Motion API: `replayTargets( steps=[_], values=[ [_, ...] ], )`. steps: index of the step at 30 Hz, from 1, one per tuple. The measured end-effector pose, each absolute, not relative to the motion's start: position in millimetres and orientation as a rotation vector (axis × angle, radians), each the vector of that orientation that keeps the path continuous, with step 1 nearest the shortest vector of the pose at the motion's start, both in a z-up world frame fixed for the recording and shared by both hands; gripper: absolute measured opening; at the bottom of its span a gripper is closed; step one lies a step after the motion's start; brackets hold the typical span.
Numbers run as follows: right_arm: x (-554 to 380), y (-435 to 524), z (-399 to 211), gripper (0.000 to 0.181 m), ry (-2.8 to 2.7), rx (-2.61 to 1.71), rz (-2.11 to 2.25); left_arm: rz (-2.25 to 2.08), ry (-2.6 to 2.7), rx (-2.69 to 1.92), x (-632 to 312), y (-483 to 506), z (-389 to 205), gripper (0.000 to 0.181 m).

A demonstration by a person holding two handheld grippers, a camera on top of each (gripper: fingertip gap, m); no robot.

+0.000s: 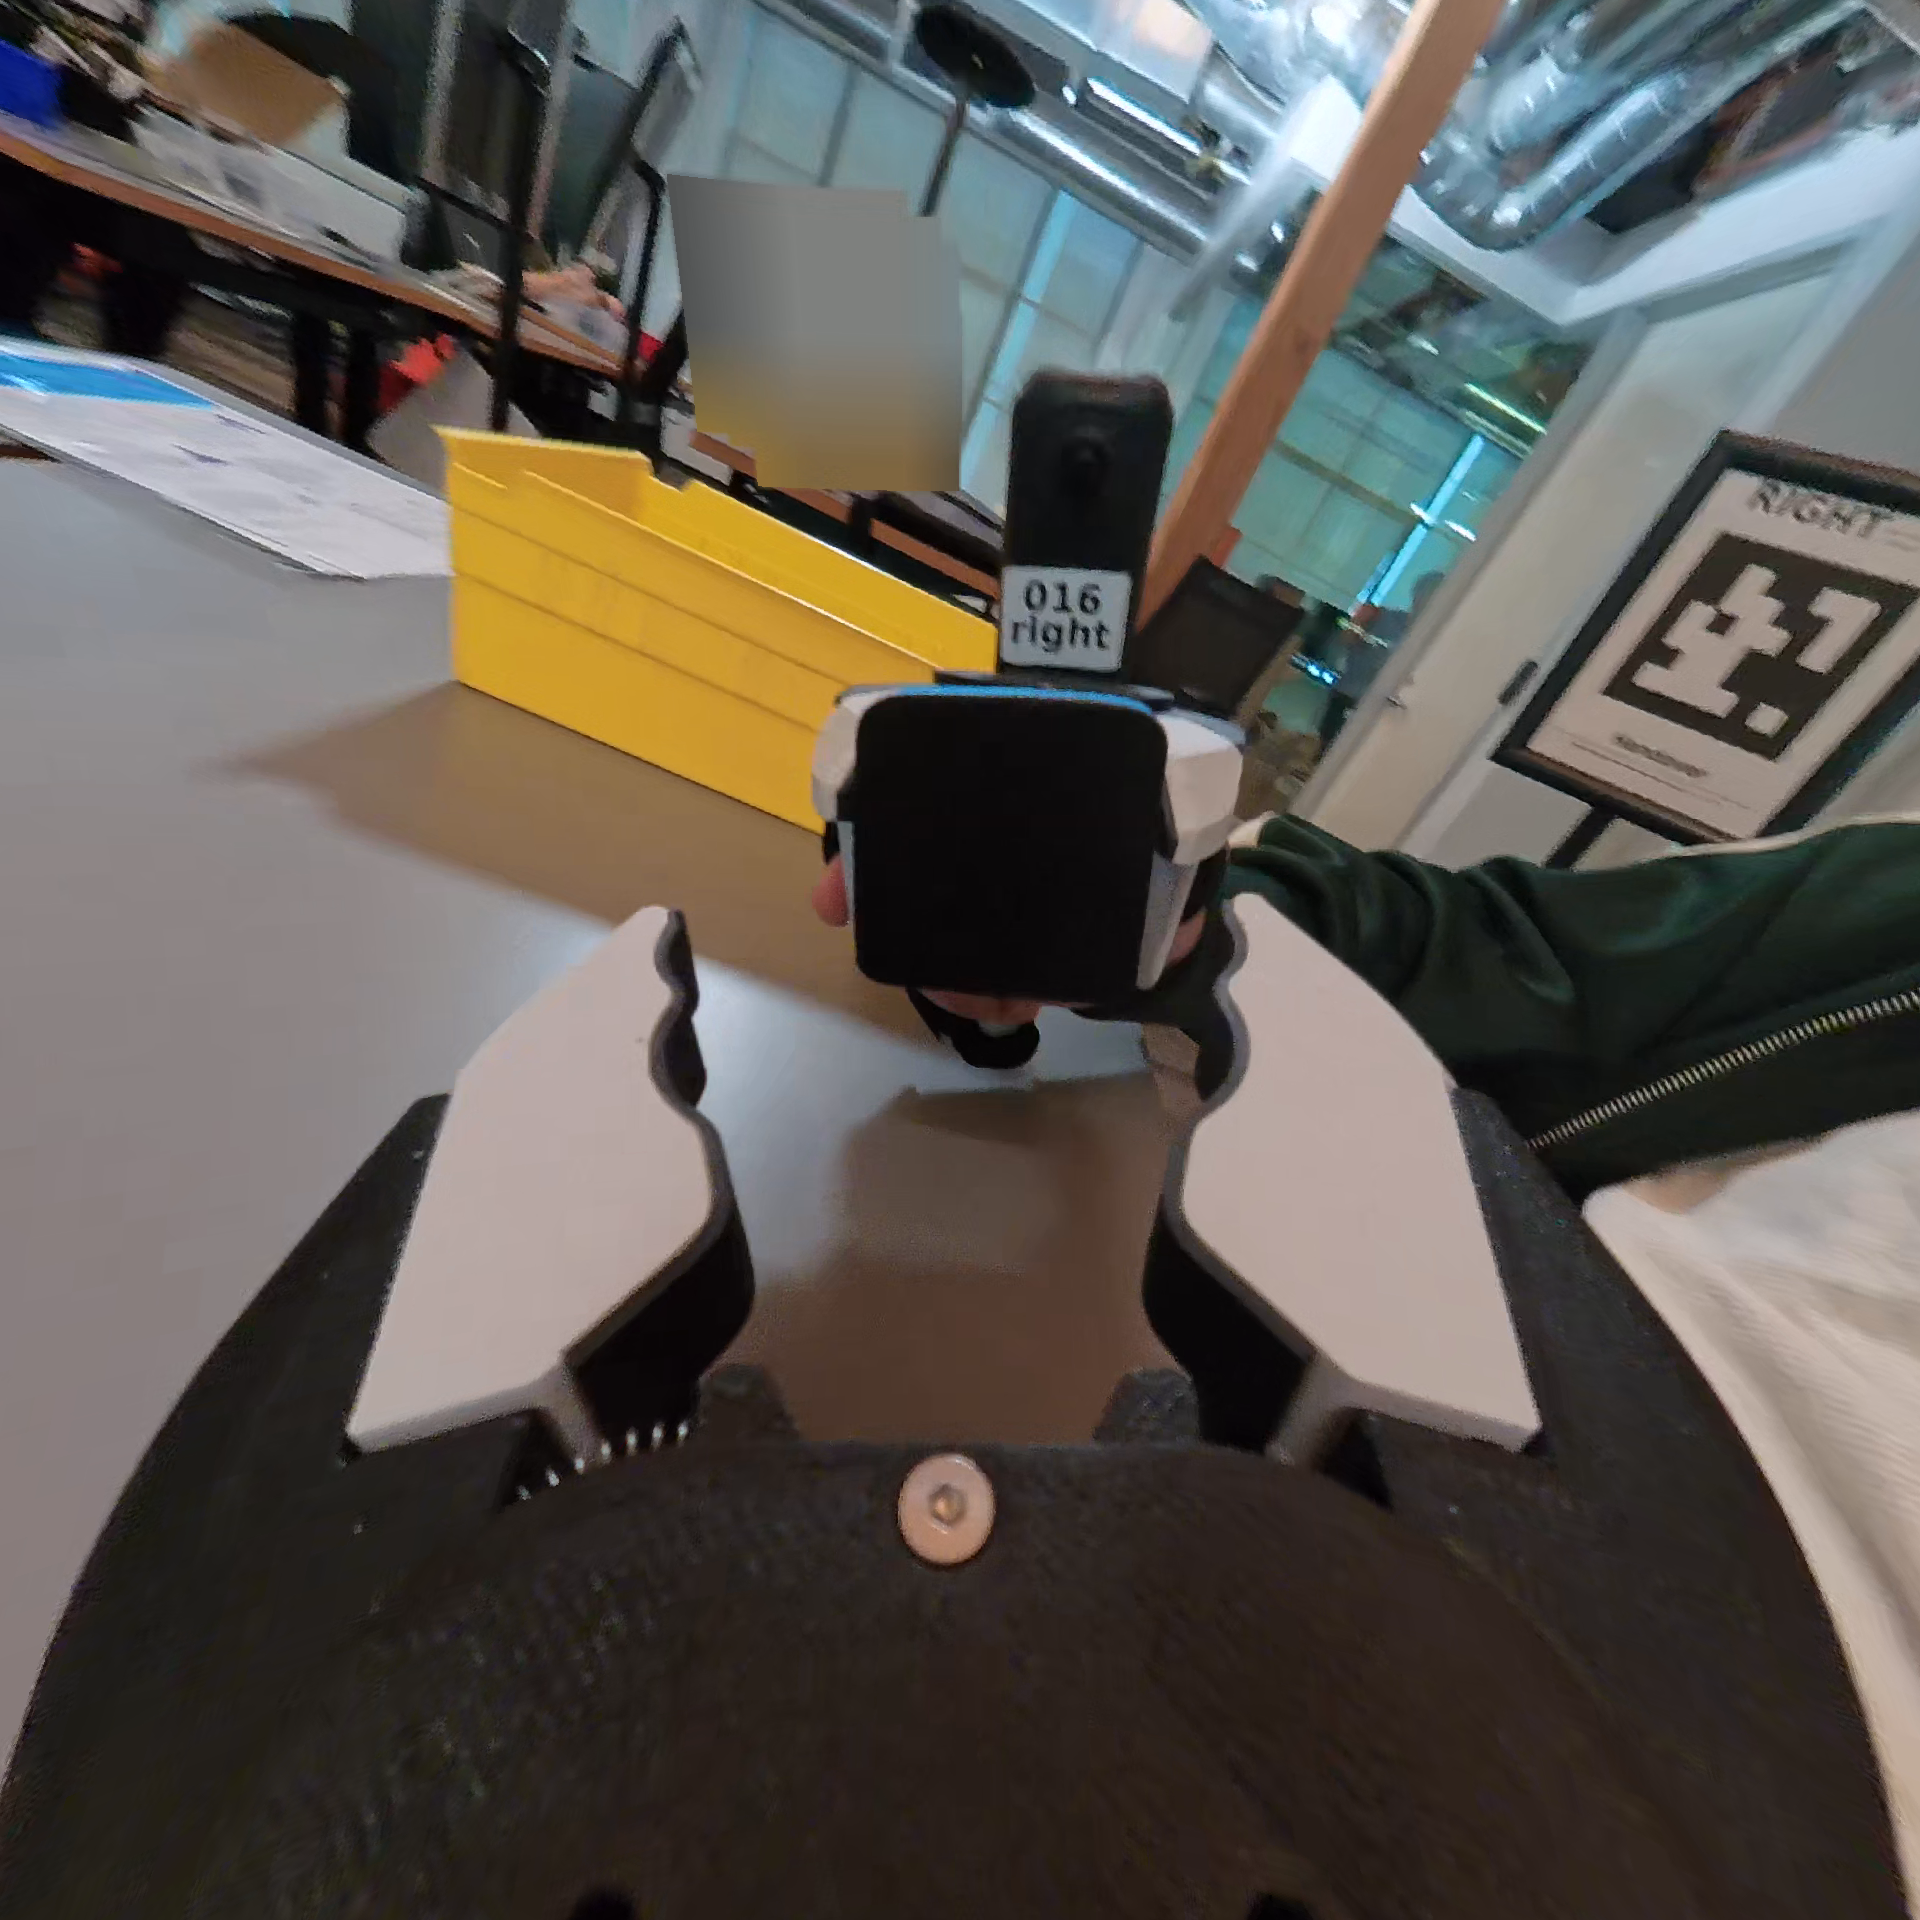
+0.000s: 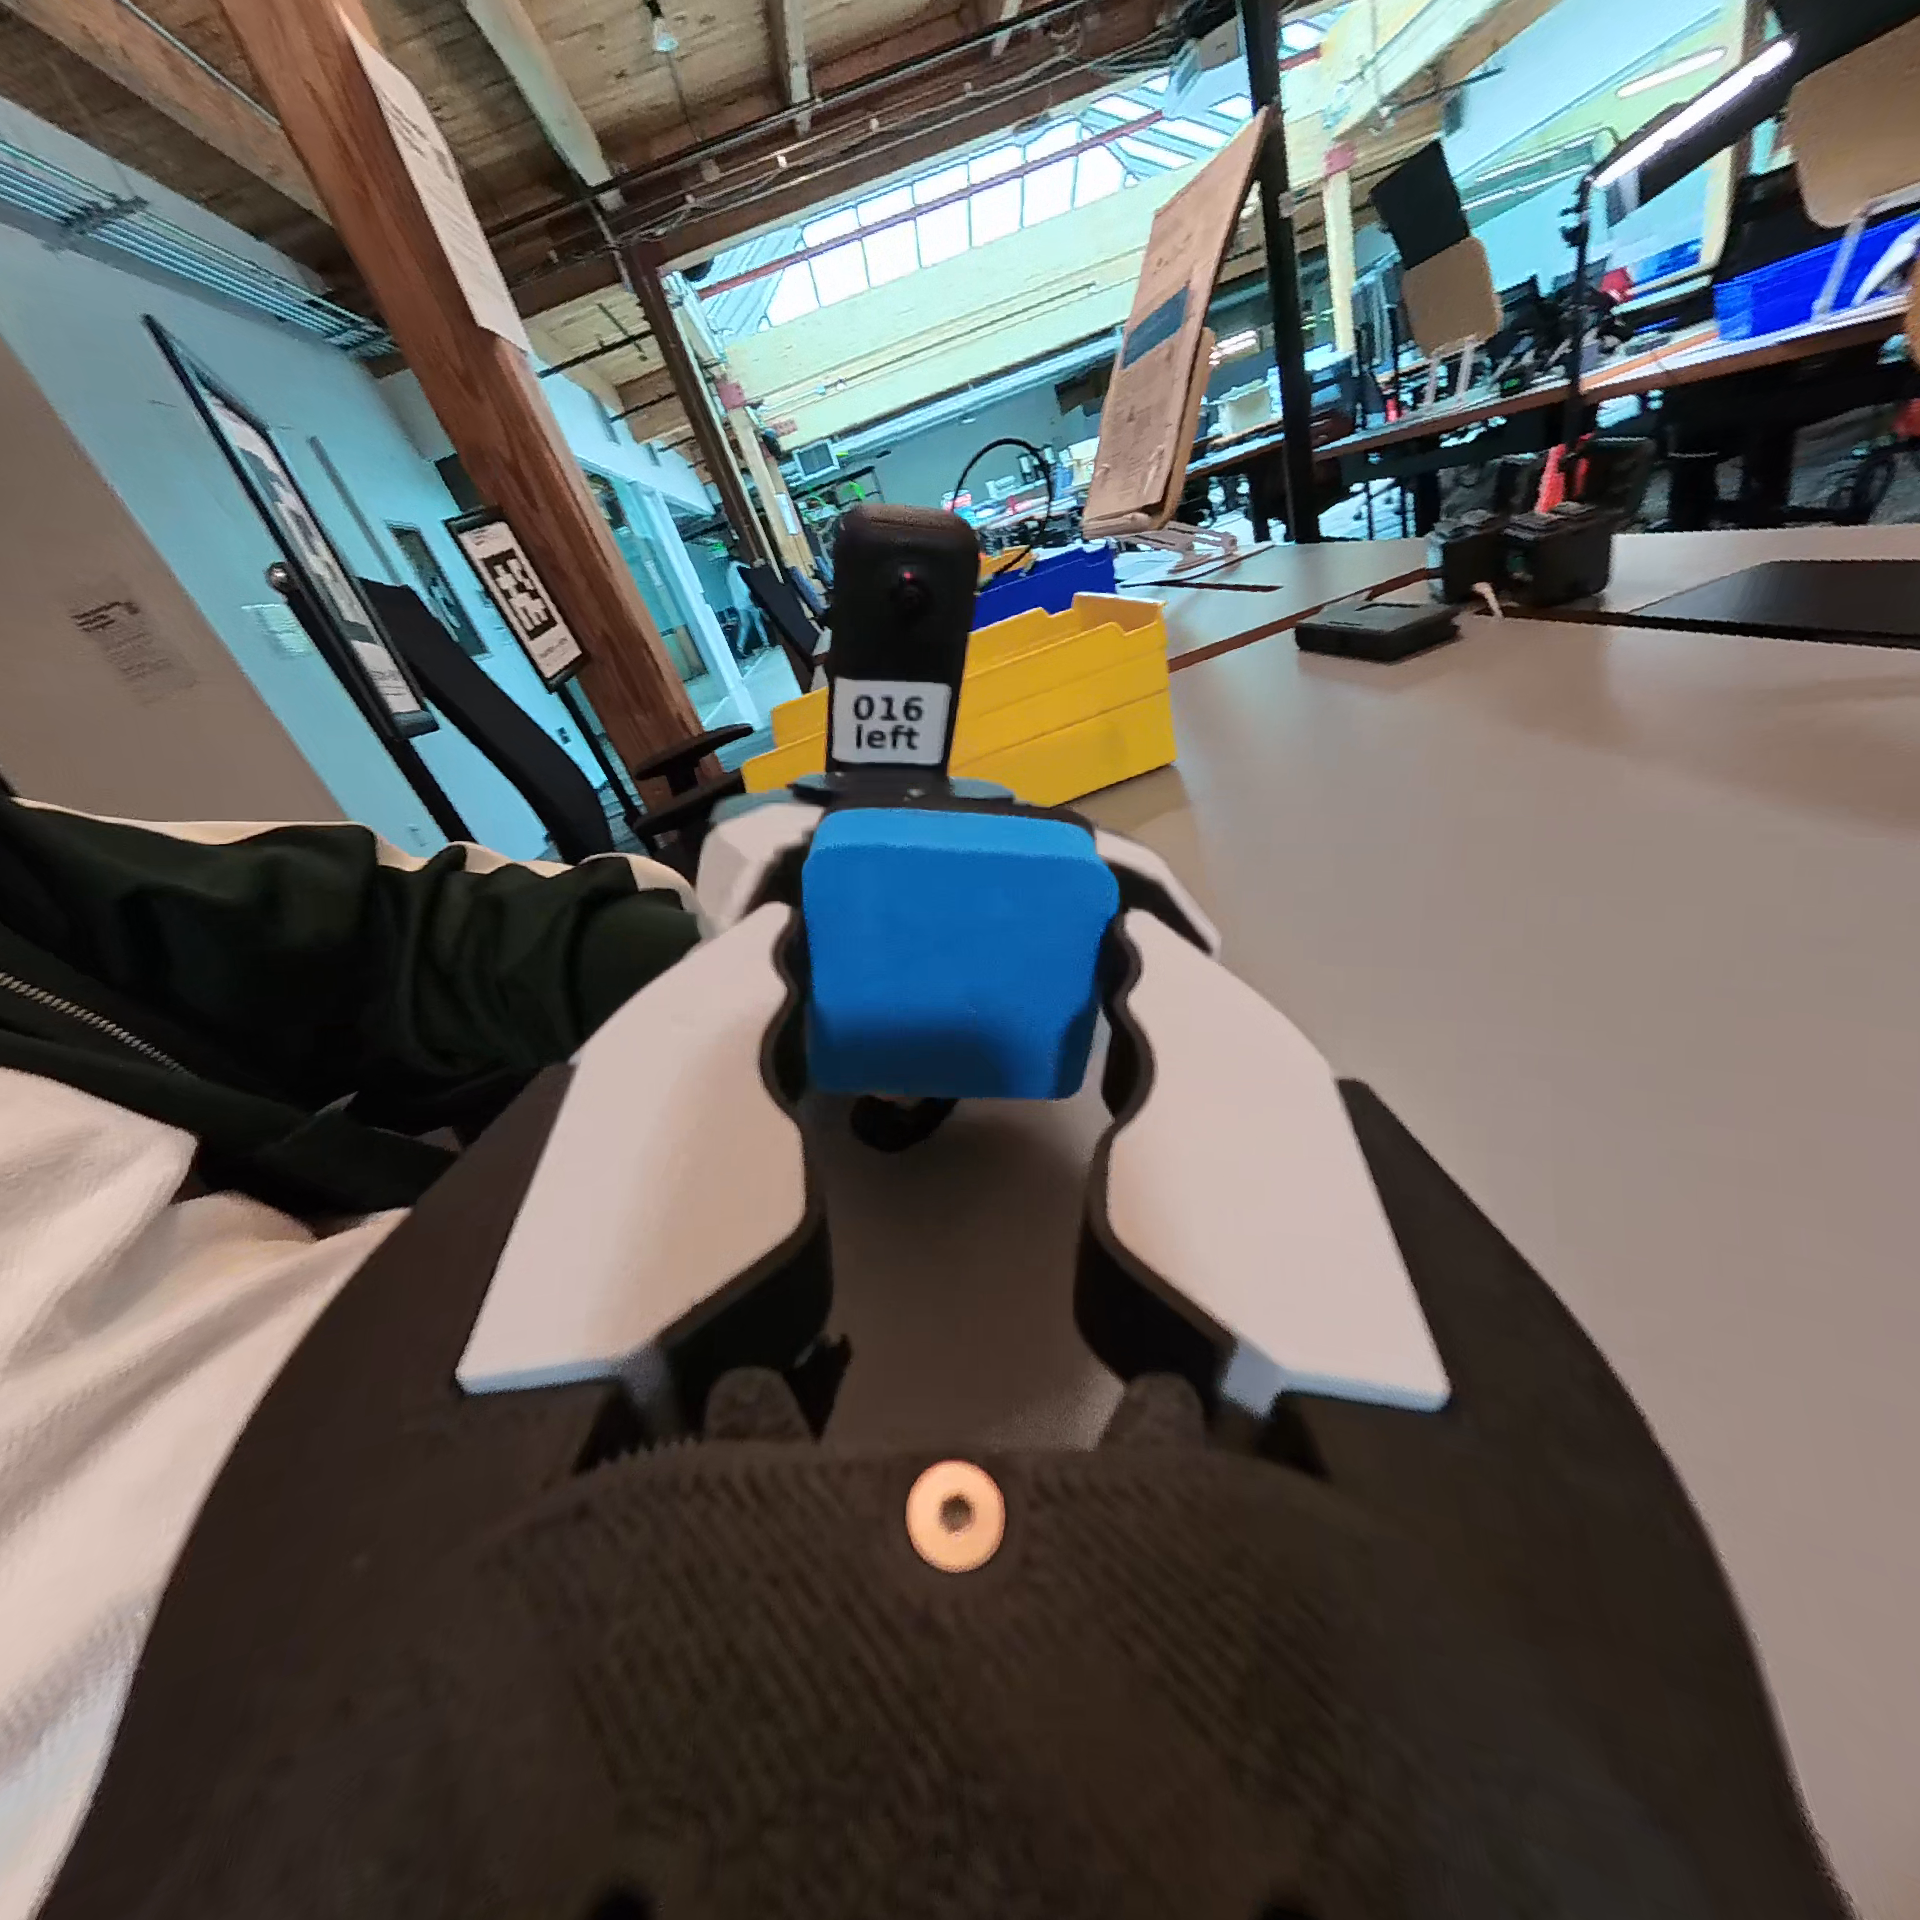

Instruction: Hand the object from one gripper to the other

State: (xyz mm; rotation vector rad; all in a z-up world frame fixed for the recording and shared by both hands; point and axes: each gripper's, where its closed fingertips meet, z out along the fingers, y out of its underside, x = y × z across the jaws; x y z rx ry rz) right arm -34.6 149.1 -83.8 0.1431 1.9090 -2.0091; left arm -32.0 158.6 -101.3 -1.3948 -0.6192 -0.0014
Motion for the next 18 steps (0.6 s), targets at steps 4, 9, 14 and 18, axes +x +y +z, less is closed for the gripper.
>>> replayTargets(
  steps=[4,9,14,18],
  values=[
    [-50,147,-97,0.055,2.087,0.222,-2.018,0.054,-0.709,-1.294,-46,133,-90,0.095],
    [-66,147,-124,0.055,2.630,0.116,-1.967,0.055,-0.892,-1.327,-62,116,-109,0.104],
    [-71,145,-145,0.055,3.124,-0.084,-1.791,-0.013,-0.957,-1.519,-55,131,-140,0.084],
    [-62,140,-153,0.055,3.397,-0.388,-1.644,-0.012,-0.938,-1.669,-44,148,-154,0.067]
  ],
)
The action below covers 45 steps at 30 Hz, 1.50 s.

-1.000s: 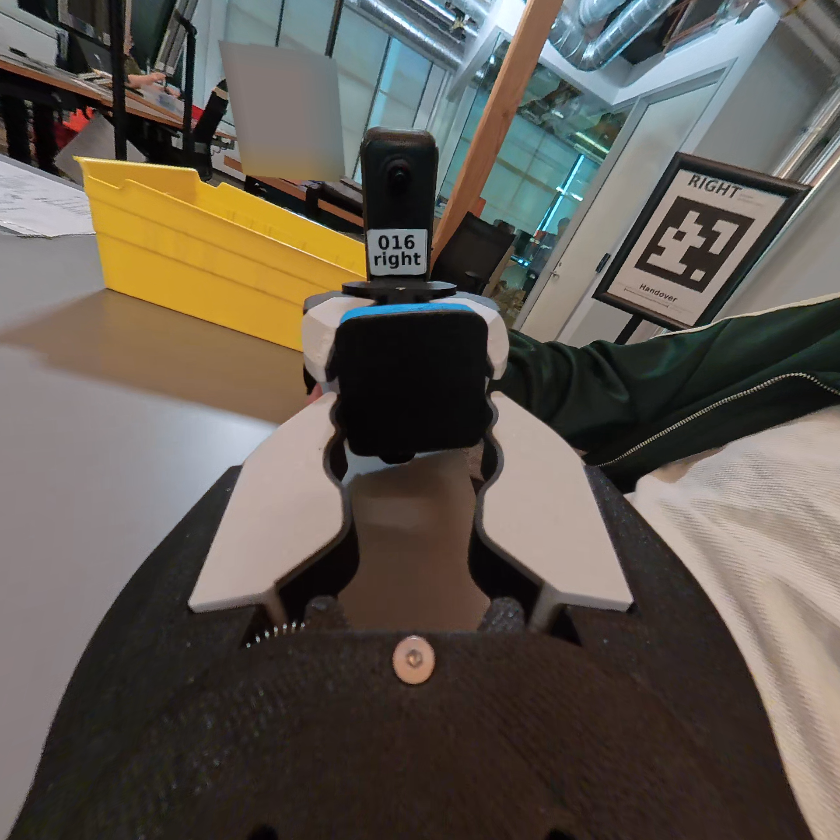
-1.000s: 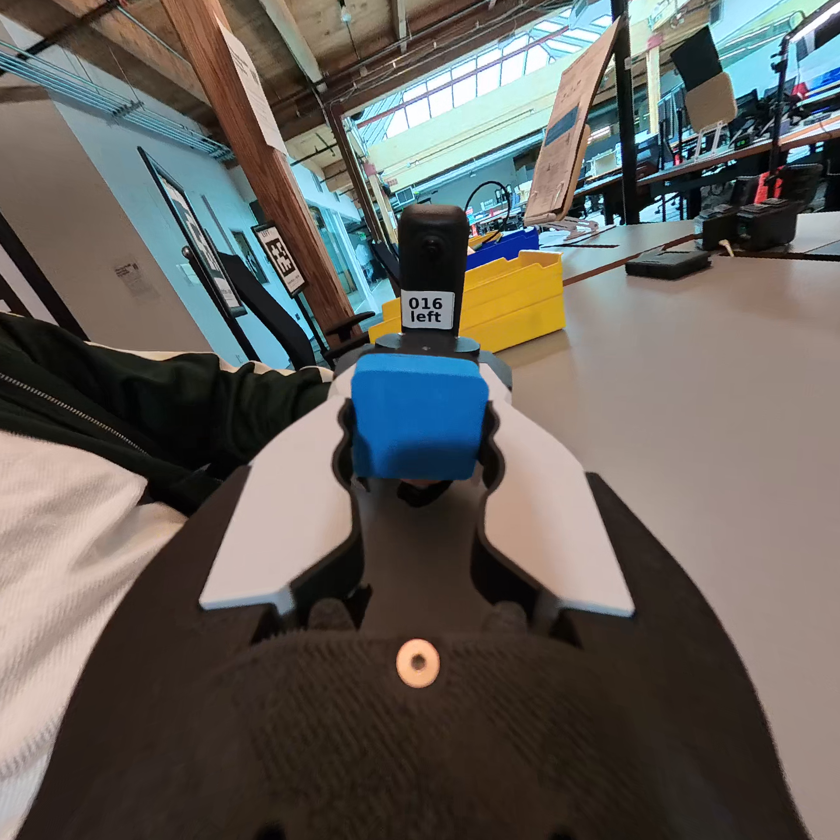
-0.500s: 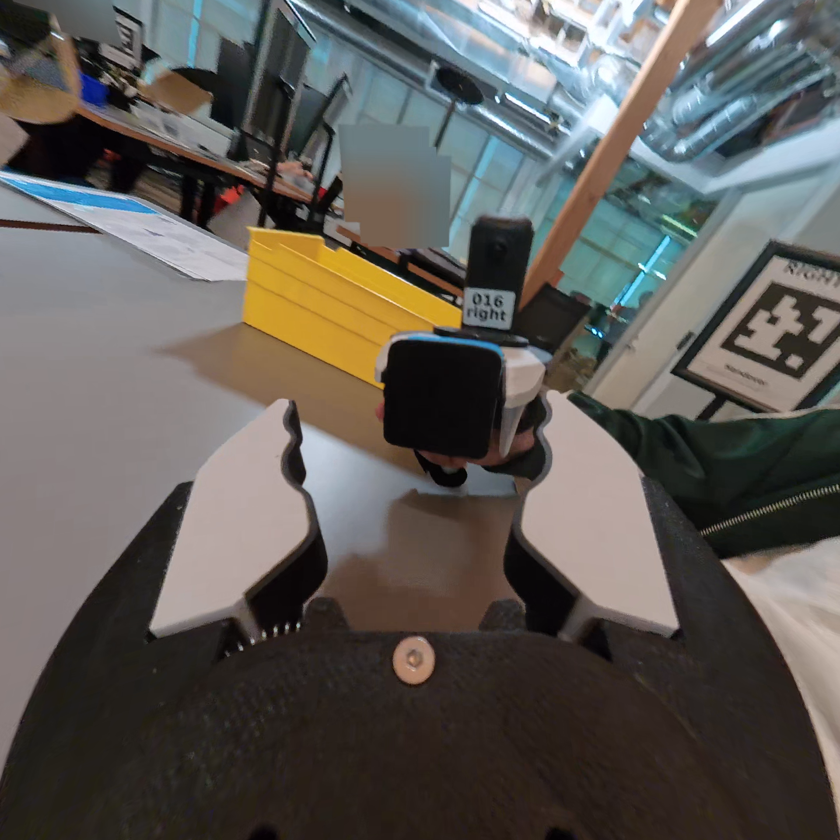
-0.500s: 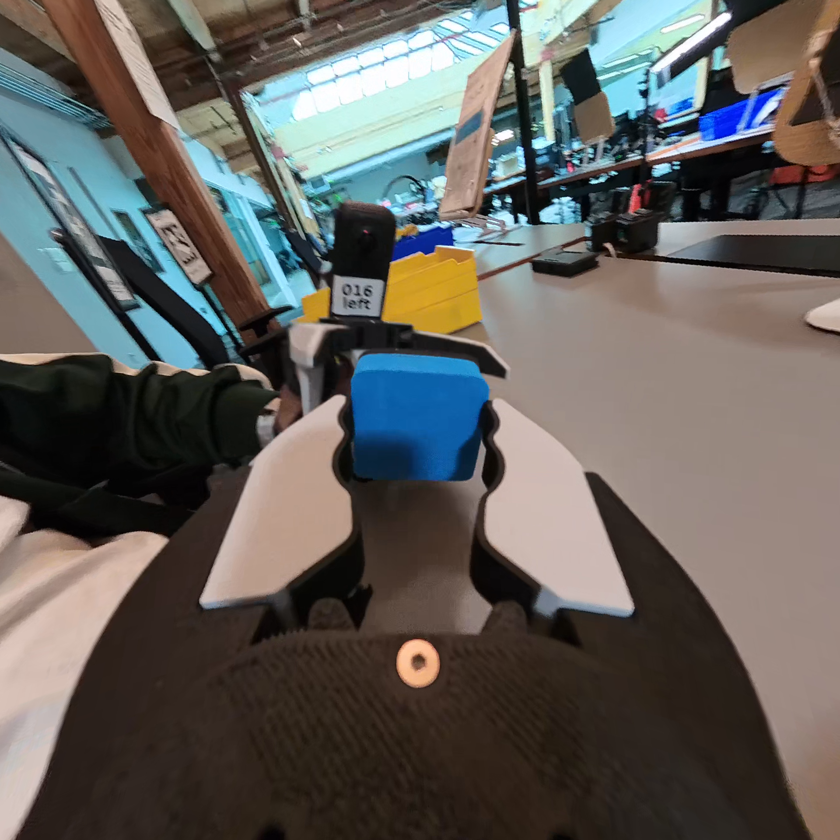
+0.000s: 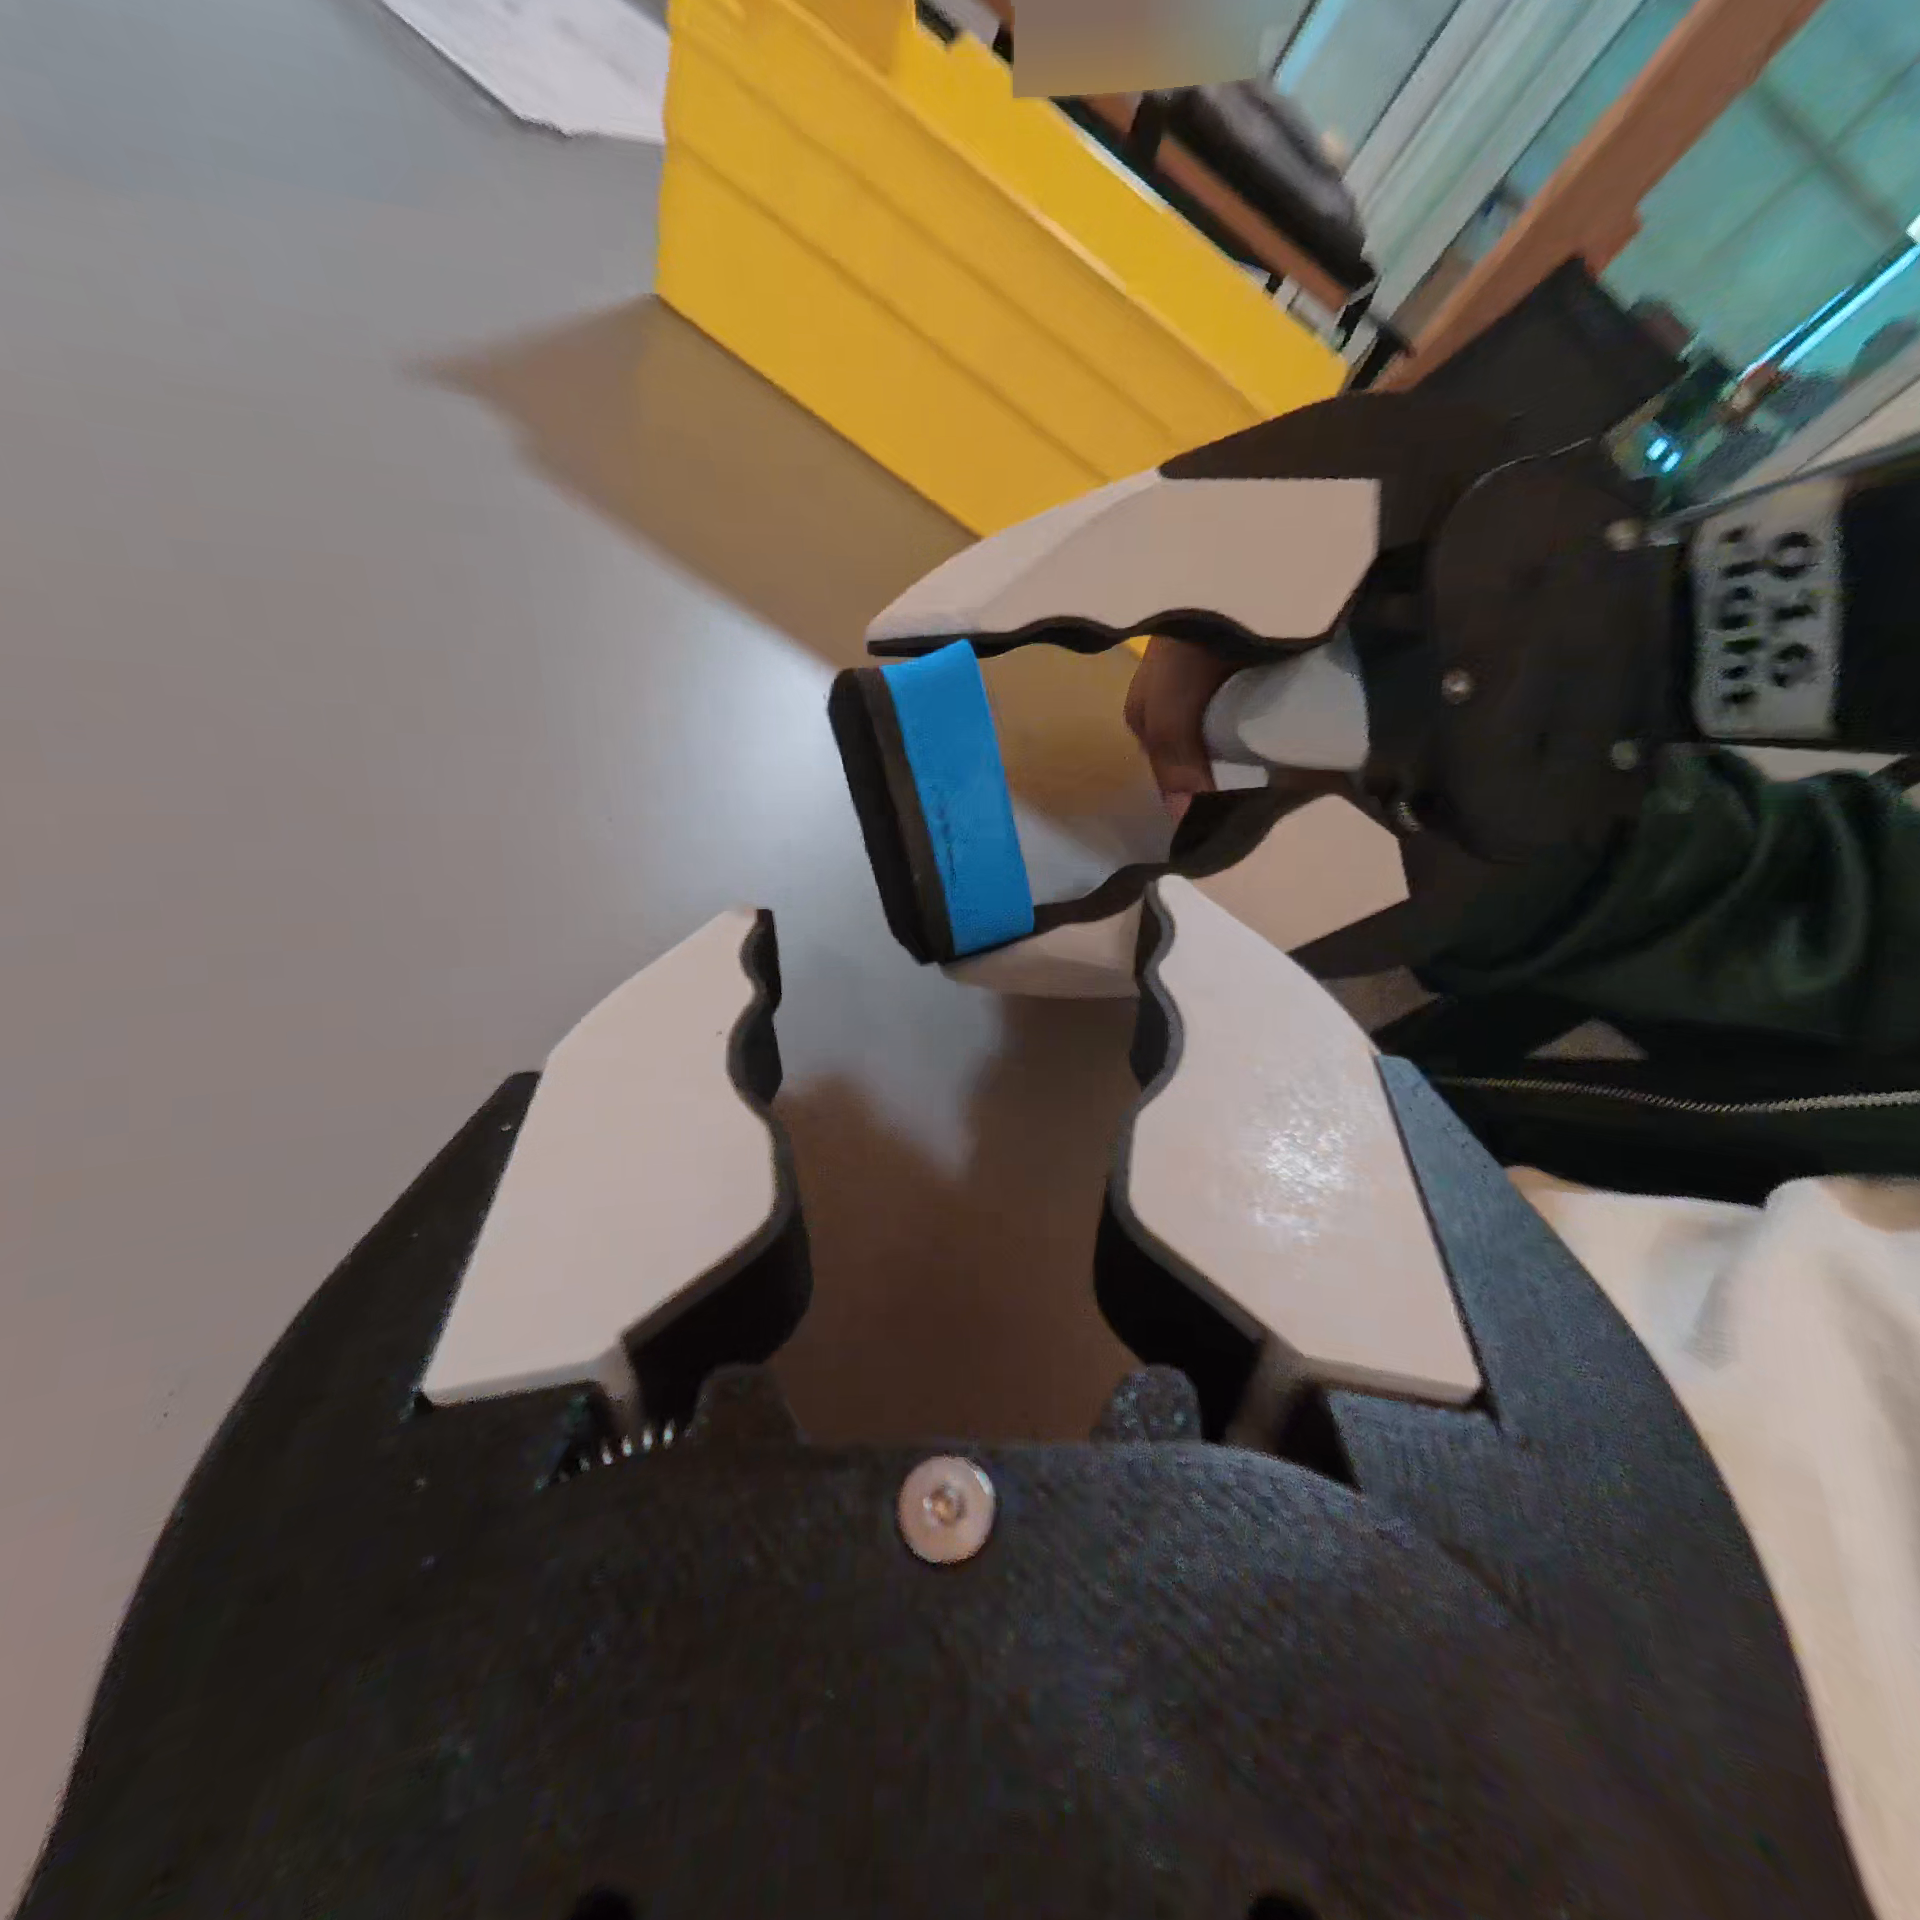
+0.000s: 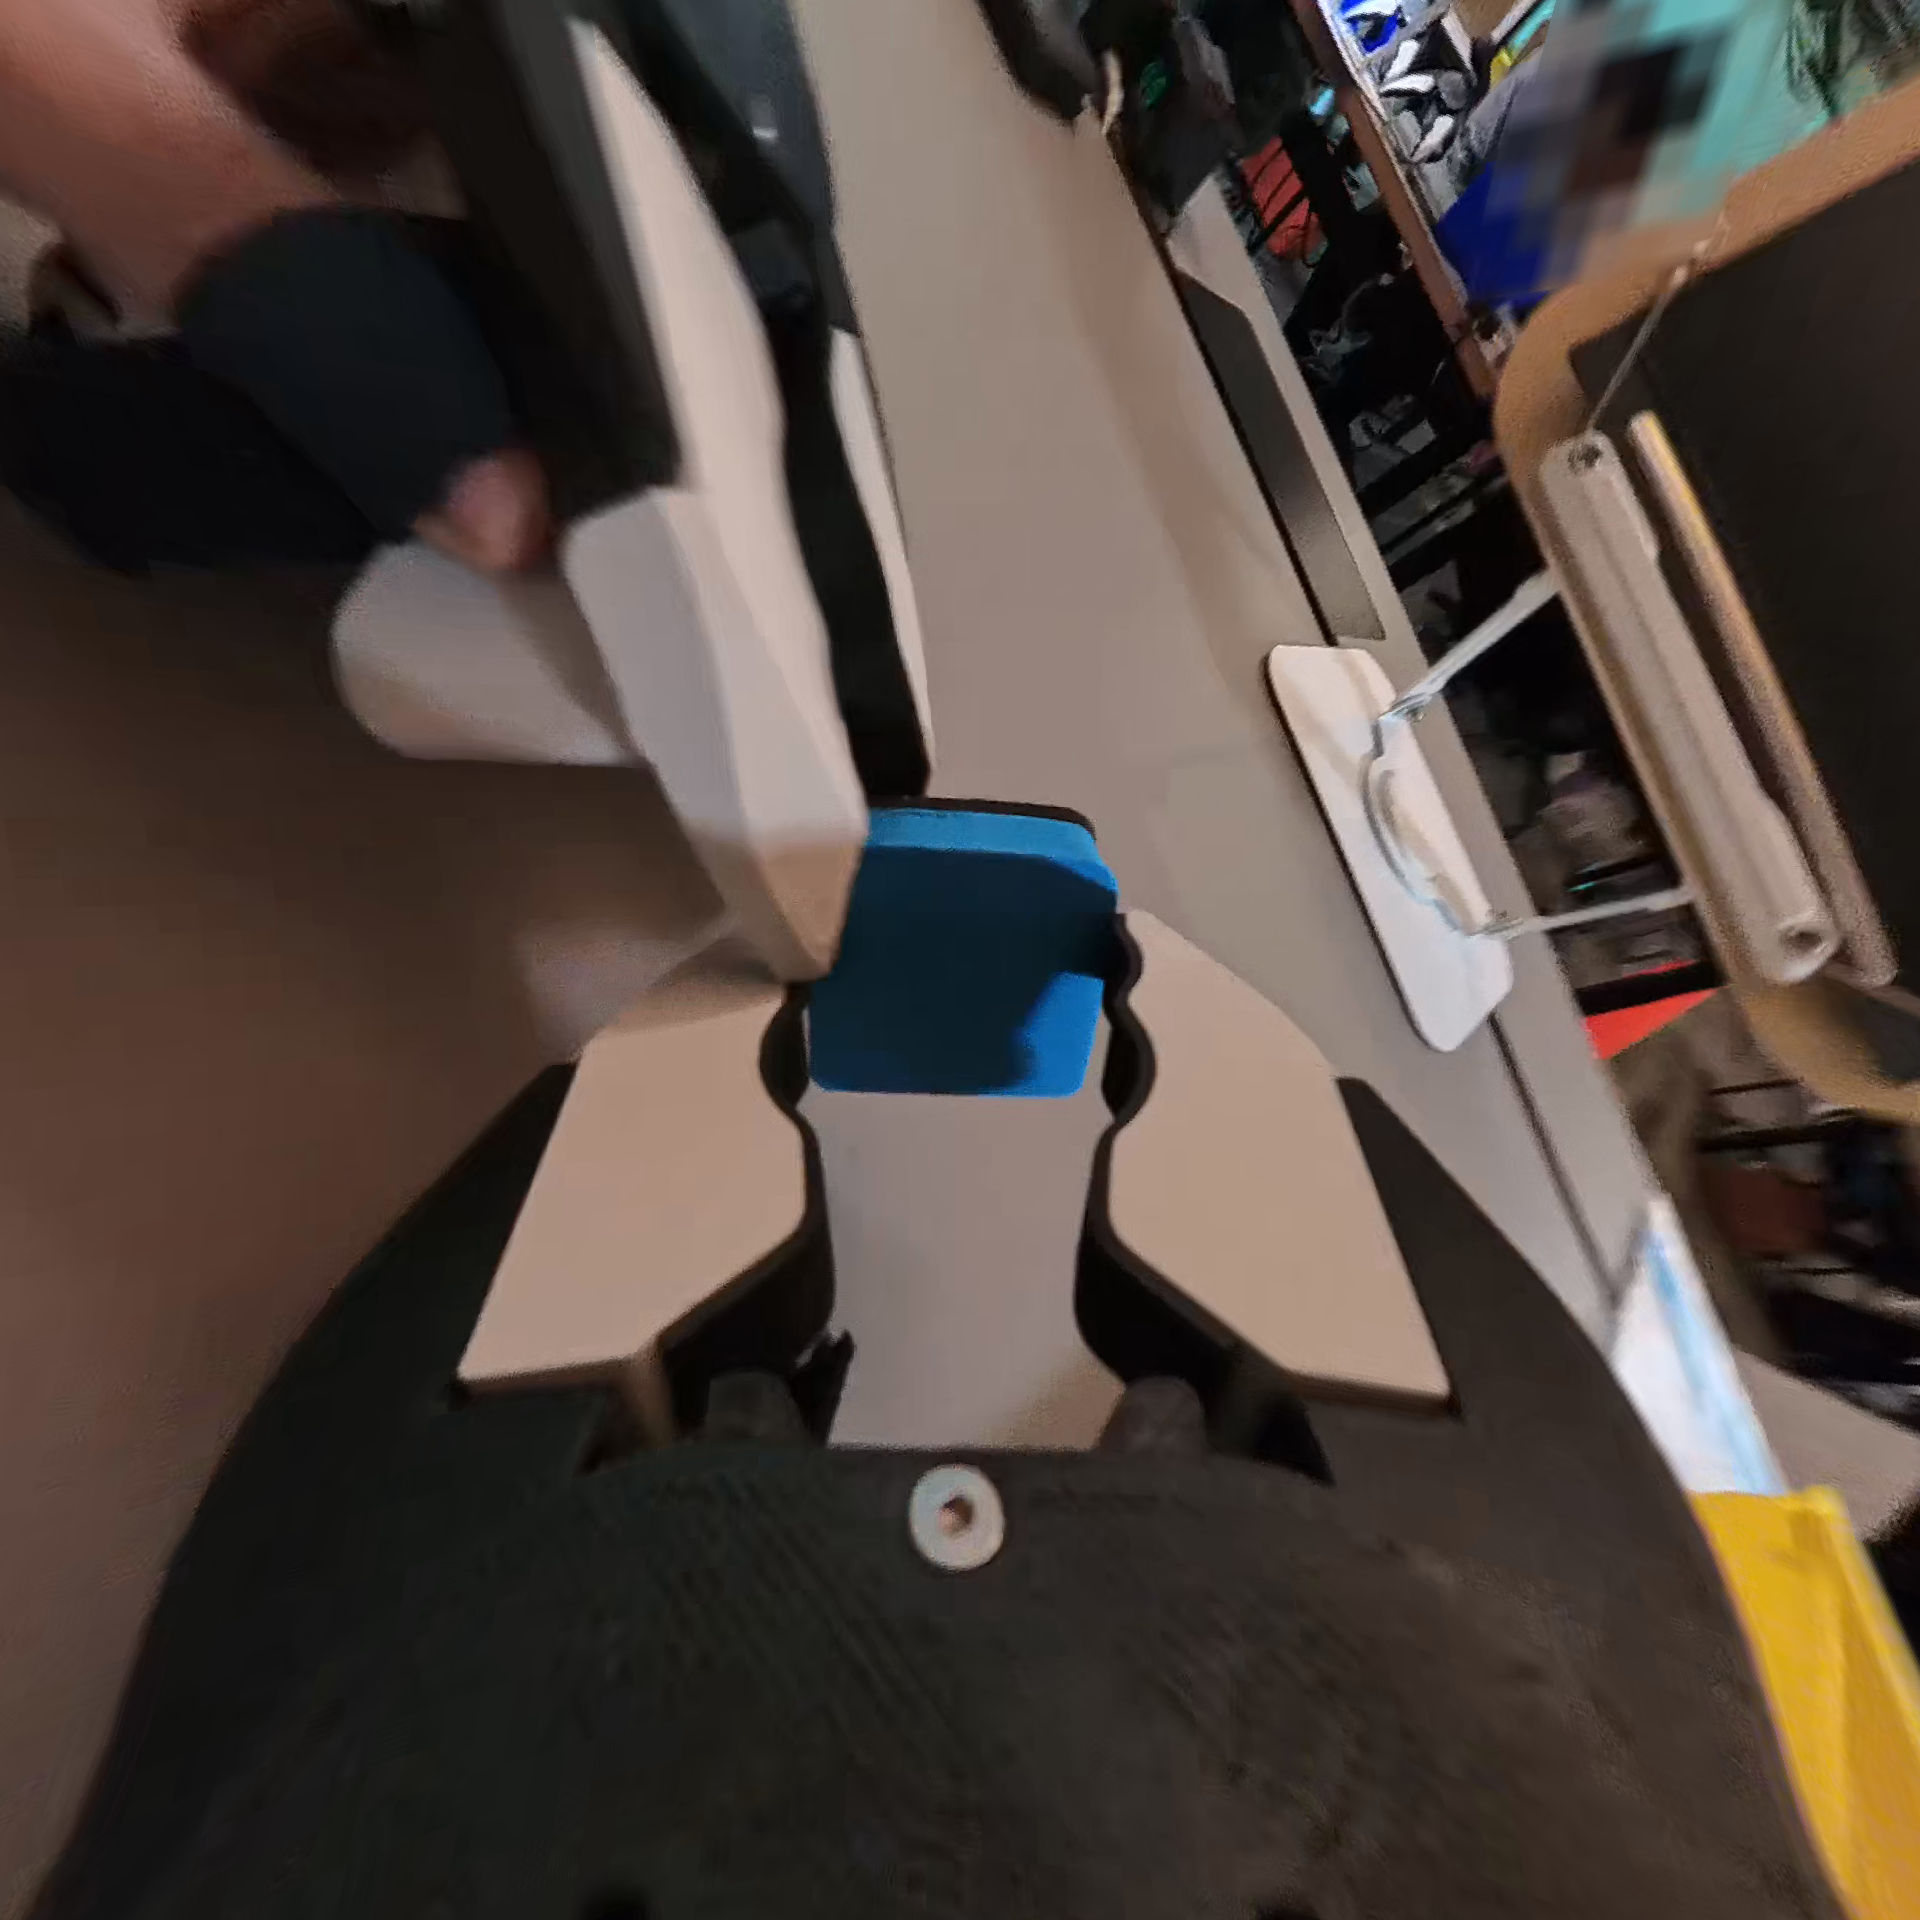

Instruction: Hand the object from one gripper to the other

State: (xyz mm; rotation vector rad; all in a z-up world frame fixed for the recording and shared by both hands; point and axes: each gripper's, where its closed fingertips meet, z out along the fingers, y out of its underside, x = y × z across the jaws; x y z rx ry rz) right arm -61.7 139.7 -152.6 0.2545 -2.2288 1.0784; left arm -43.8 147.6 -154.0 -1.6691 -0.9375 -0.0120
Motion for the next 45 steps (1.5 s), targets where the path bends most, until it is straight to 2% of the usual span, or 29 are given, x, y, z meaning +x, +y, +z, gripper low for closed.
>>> replayTargets(
  steps=[8,9,12,18,22,26,28,37,43,45],
  values=[
    [-46,130,-155,0.056,-2.066,0.469,0.886,-0.135,-0.986,-1.731,-35,151,-171,0.034],
    [-46,130,-155,0.056,-2.051,0.484,0.873,-0.158,-0.981,-1.724,-34,152,-170,0.025],
    [-46,130,-155,0.056,-2.044,0.484,0.884,-0.155,-0.975,-1.736,-33,152,-172,0.024],
    [-55,130,-134,0.095,-2.090,0.271,1.196,-0.182,-0.949,-1.607,-38,148,-157,0.024],
    [-63,137,-116,0.102,-2.184,0.043,1.642,-0.246,-0.884,-1.405,-43,140,-134,0.023],
    [-72,151,-95,0.089,-2.221,-0.218,2.139,-0.300,-0.862,-1.284,-46,134,-123,0.023],
    [-73,156,-90,0.075,-2.256,-0.346,2.336,-0.307,-0.844,-1.273,-45,135,-120,0.023],
    [-47,145,-106,0.050,-2.540,-0.364,2.437,-0.270,-0.740,-1.416,-30,156,-123,0.023],
    [-38,145,-102,0.024,-2.594,-0.380,2.557,-0.261,-0.691,-1.478,-23,164,-125,0.023],
    [-37,146,-101,0.023,-2.612,-0.376,2.565,-0.262,-0.679,-1.482,-21,166,-125,0.023]
  ],
)
